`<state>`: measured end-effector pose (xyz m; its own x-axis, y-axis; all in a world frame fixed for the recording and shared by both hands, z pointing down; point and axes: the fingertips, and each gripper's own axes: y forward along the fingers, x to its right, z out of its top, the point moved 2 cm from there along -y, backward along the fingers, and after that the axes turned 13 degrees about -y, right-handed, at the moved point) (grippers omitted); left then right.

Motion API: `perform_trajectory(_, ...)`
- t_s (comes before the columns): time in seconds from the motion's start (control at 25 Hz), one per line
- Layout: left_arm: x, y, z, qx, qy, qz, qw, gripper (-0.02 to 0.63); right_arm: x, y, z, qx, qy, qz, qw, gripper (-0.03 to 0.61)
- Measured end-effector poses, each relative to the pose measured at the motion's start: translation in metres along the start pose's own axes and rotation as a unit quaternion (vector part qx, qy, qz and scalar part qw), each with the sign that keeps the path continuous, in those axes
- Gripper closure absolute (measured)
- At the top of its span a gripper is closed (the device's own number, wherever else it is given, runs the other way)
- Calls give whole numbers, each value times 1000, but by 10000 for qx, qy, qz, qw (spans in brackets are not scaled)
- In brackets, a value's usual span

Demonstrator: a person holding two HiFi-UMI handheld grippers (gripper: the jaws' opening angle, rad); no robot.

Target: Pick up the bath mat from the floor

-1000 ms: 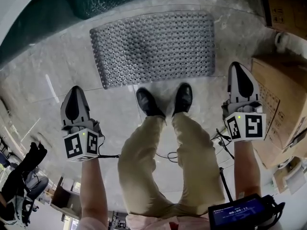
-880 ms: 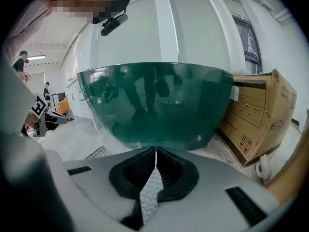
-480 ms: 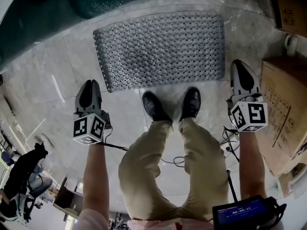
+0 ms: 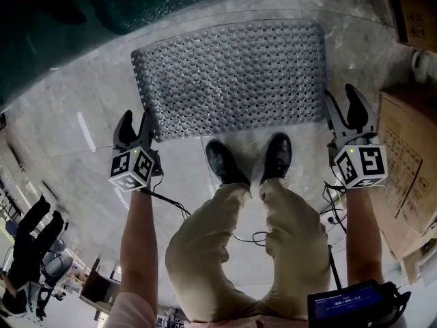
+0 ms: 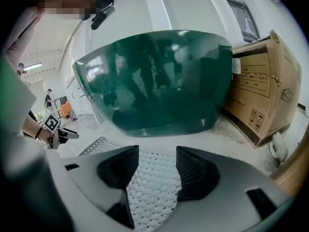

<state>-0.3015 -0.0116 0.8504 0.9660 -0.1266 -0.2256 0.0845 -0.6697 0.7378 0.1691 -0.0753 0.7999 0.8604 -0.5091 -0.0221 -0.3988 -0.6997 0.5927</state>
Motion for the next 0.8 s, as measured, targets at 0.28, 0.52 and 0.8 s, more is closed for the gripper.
perform_trajectory(0.28,-24,31,-25,-217,-46,200,9996,367,8,12,-19,-78,-1,-6,10000,344)
perform_trajectory(0.52,-48,59,-43,-398,-101,347,9986,368,14,19,-25,-23,27,58,10000,345)
perform_trajectory(0.8,-64,87,-63,-676,-58,486,9965,368,17,19,-27,-46,47,99,9999,345)
